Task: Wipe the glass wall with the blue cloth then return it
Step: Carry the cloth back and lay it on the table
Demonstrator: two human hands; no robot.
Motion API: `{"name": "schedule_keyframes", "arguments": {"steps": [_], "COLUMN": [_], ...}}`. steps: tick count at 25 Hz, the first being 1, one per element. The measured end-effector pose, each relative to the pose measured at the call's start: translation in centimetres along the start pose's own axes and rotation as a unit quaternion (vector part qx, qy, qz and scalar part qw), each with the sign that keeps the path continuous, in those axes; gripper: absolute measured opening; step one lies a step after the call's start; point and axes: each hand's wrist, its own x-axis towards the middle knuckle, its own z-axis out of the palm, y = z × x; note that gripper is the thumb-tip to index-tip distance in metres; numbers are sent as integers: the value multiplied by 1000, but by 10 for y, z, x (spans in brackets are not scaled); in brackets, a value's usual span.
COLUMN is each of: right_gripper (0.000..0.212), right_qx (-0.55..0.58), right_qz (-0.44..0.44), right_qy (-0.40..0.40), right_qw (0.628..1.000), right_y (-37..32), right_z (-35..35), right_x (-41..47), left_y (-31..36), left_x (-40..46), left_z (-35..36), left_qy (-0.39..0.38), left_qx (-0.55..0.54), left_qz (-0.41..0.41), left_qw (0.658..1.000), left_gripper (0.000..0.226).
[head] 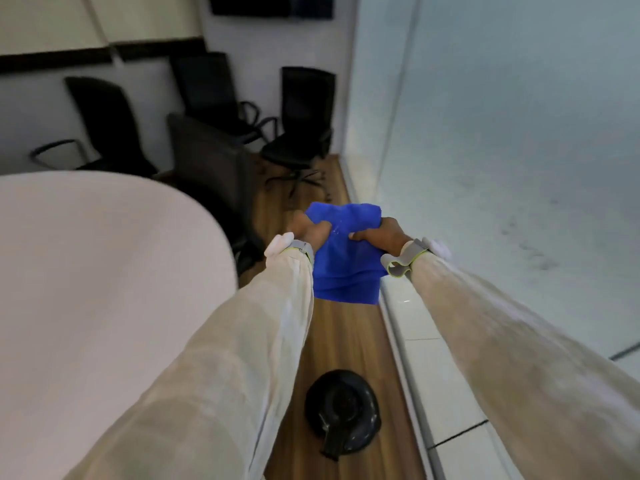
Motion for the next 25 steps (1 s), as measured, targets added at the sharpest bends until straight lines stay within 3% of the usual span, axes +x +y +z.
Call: {"name": "schedule_keyframes", "arguments": {"steps": [2,5,9,13,17,21,23,25], "right_gripper": [60,67,52,49,55,61,62,46], "right_qx": [-16,-27,-91,-124,-142,-230,-208,-156], "right_qz": [-17,-1,10,9,10,-21,12,49], "right_qy": [-65,-149,-258,-297,-274,-277,-267,-240], "right_qw": [998,988,962,947,951,933,941,957], "right_y": [-14,-22,-5,13,22,38,40,34], "right_z": [74,190,343,452,520,533,524,509], "right_x": [-6,-29,-74,-118,-134,-120,-110,-94], "left_y": [-50,-136,-266,-370,-441,-472,-466,-448], "left_x": [0,-16,-55,-83,-80,-62,-51,-31], "left_z": [-50,-121,-202,-251,-276,-278,-272,-266], "left_qy": [61,124,201,254,257,208,196,189], "left_qx": [45,73,70,88,148,249,294,280], "left_qz": [-52,-137,-266,-334,-347,-381,-378,-324], "left_qw": [996,980,940,903,890,866,856,884], "left_gripper": [61,52,52,59,67,82,74,48]}}
